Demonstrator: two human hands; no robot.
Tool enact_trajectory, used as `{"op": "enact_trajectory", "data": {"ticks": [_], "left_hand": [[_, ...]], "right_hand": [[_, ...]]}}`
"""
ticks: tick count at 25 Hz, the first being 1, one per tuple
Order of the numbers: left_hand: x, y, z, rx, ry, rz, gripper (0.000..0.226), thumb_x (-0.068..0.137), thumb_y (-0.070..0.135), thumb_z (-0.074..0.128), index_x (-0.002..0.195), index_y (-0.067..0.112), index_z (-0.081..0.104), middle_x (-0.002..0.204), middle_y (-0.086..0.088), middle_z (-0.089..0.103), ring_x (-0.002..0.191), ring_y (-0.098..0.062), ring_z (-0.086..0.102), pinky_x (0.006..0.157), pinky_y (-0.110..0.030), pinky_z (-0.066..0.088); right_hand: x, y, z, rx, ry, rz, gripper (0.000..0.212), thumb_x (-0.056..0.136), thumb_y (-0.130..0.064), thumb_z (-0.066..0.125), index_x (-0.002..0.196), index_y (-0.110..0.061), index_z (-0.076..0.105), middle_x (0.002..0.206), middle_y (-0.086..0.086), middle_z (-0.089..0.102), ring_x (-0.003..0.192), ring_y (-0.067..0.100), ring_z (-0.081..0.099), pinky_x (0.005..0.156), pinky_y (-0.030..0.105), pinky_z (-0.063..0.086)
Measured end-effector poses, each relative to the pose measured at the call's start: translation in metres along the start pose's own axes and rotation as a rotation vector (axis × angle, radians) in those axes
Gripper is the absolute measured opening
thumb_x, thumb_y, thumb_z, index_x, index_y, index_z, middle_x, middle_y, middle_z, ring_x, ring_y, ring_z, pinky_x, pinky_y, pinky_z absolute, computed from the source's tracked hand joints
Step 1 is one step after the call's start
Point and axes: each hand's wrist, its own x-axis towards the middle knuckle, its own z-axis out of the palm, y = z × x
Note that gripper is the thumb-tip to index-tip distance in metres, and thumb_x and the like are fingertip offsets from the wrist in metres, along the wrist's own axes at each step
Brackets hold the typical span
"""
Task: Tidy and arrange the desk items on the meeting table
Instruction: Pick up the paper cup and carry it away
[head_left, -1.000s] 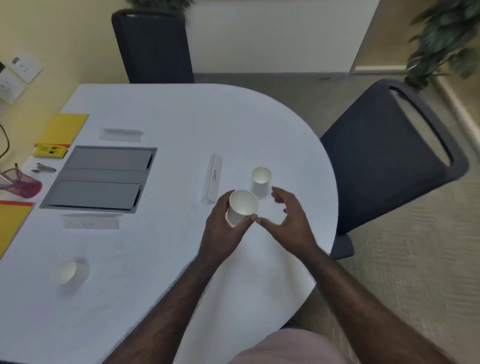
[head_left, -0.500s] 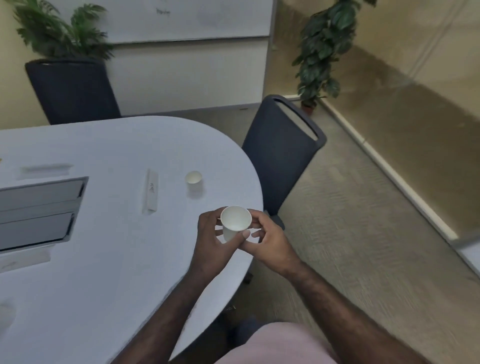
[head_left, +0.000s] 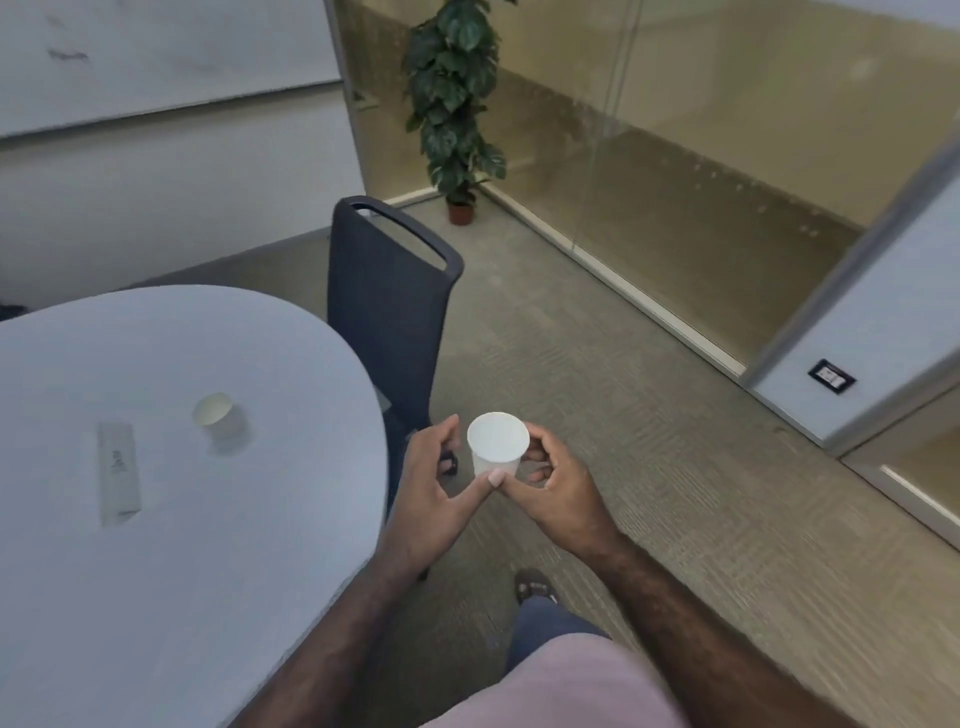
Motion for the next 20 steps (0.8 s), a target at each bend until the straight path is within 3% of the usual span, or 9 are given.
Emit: {"op": "enact_trajectory", "data": {"ticks": [4, 6, 13, 20], "left_hand": [[0.044, 0.0, 0.045, 0.111, -0.077, 0.019, 0.089, 0.086, 0.057, 0.08, 0.157, 0.024, 0.038, 0.146, 0.018, 0.044, 0.139, 0.006, 0.043, 0.106, -0.013, 0.039], [0.068, 0.002, 0.067, 0.166, -0.098, 0.027, 0.086, 0.088, 0.053, 0.079, 0.157, 0.023, 0.038, 0.149, 0.014, 0.043, 0.14, 0.008, 0.039, 0.113, -0.014, 0.035], [0.203, 0.019, 0.186, 0.272, -0.195, 0.036, 0.081, 0.09, 0.041, 0.081, 0.155, 0.013, 0.042, 0.146, -0.001, 0.05, 0.138, -0.013, 0.048, 0.116, -0.044, 0.045], [0.325, 0.033, 0.25, 0.284, -0.148, 0.08, 0.079, 0.09, 0.038, 0.081, 0.154, 0.011, 0.044, 0.146, -0.006, 0.053, 0.138, -0.017, 0.05, 0.116, -0.047, 0.045]], "right_hand": [[0.032, 0.033, -0.058, -0.007, 0.114, 0.047, 0.072, 0.07, -0.062, 0.09, 0.132, -0.049, 0.056, 0.124, -0.028, 0.068, 0.114, -0.005, 0.066, 0.086, 0.027, 0.057], [0.052, 0.045, -0.084, -0.027, 0.157, 0.06, 0.073, 0.069, -0.06, 0.088, 0.134, -0.047, 0.057, 0.126, -0.026, 0.068, 0.114, -0.004, 0.066, 0.087, 0.033, 0.059], [0.153, 0.099, -0.211, -0.035, 0.279, 0.121, 0.068, 0.069, -0.055, 0.089, 0.13, -0.048, 0.059, 0.122, -0.026, 0.07, 0.109, -0.002, 0.068, 0.078, 0.025, 0.054], [0.248, 0.122, -0.286, -0.052, 0.351, 0.127, 0.071, 0.071, -0.055, 0.089, 0.134, -0.047, 0.058, 0.126, -0.022, 0.07, 0.112, -0.001, 0.068, 0.081, 0.024, 0.055]]}}
